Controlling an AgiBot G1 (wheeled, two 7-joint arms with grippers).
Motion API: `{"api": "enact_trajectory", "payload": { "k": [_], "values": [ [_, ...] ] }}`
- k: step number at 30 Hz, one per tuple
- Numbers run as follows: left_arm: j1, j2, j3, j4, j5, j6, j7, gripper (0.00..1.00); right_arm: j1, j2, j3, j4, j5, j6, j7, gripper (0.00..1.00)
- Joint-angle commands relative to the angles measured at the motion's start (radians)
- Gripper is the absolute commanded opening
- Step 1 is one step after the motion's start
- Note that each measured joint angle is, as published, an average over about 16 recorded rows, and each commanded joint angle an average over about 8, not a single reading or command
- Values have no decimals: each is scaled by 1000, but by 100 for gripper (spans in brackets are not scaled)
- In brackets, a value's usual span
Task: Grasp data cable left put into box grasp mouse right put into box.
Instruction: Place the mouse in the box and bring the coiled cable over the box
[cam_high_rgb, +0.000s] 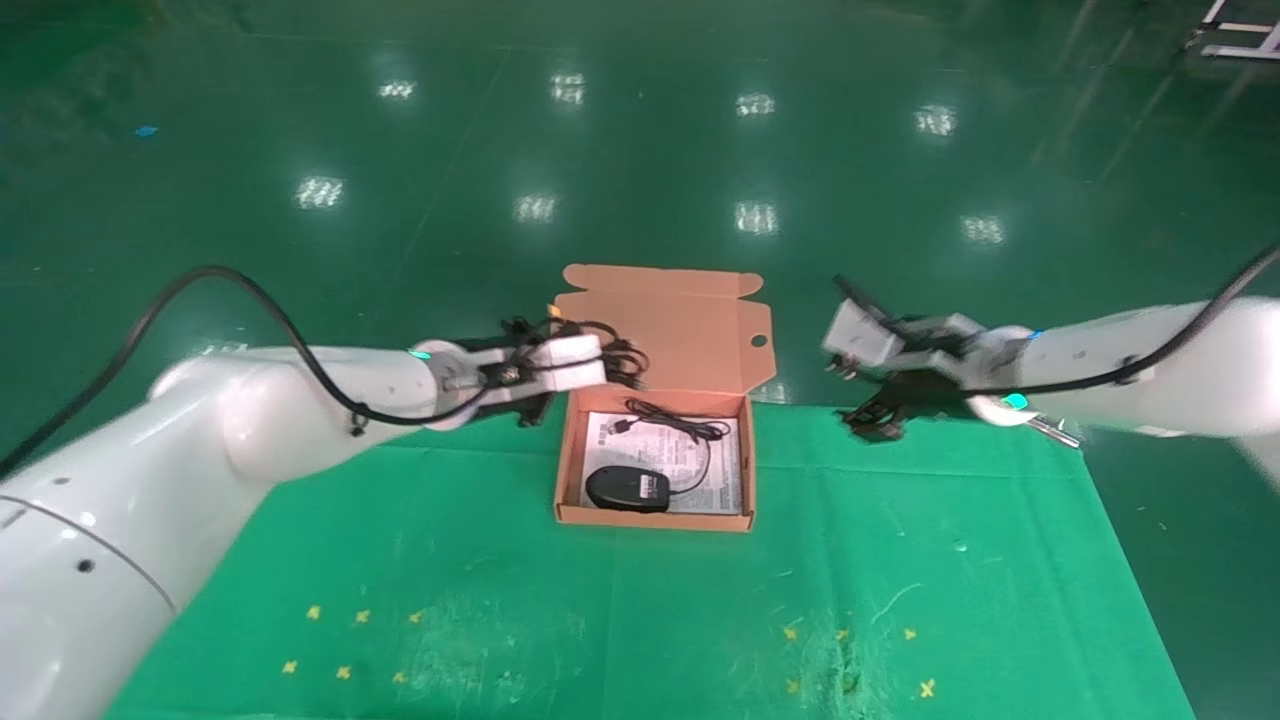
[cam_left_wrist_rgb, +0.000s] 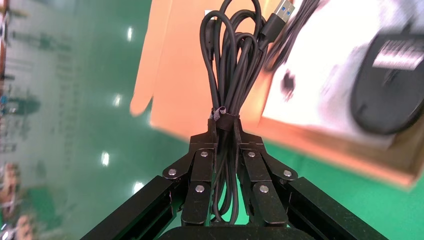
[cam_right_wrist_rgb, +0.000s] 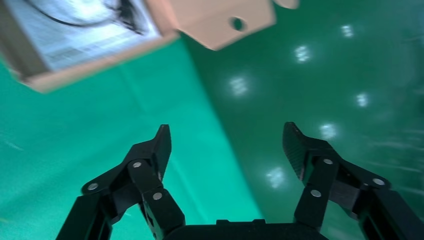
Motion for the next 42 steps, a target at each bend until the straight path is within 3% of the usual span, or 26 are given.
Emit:
{"api": "enact_trajectory", "payload": {
  "k": [1,15,23,34,42],
  "values": [
    [12,6,12,4,-59,-23,40,0,12,21,-3,8,-15,-2,6,100],
    [19,12,192,-18,-371,-59,185,0,53,119,-21,157,-85,-67,91,100],
    [5,13,252,-5,-438,-63,205,98,71,120,-42,185,-136,-106,134,100],
    [14,-8,248,-22,-442,-52,194,100,71,118,-42,182,-134,-106,132,100],
    [0,-76,247,-72,-447,-21,94,100,97,115,-29,184,-154,-58,132,100]
  ]
}}
